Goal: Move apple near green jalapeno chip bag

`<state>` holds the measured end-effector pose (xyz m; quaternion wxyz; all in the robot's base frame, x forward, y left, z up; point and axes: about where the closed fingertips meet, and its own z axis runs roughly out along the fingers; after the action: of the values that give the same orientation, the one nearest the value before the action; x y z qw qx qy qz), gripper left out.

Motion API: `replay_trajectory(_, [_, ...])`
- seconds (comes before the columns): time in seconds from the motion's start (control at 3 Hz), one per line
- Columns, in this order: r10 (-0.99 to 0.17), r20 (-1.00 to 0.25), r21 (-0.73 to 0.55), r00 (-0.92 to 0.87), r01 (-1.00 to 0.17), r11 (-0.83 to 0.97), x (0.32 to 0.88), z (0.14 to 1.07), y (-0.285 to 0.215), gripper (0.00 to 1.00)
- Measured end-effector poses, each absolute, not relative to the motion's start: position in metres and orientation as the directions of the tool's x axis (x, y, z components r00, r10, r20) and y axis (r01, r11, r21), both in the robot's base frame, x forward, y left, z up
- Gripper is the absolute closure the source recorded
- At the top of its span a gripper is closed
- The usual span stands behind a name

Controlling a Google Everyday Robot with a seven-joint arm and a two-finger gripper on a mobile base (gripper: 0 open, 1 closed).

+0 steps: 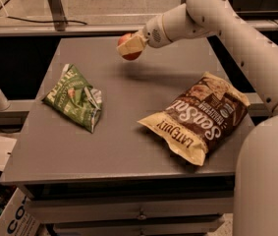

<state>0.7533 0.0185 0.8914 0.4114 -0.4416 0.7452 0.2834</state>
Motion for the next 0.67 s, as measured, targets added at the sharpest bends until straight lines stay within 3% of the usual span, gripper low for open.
replay_trajectory(0.67, [-0.465,-0.843,0.069,-0.268,-0.913,0.402,0.697,0.882,0.064,1.0])
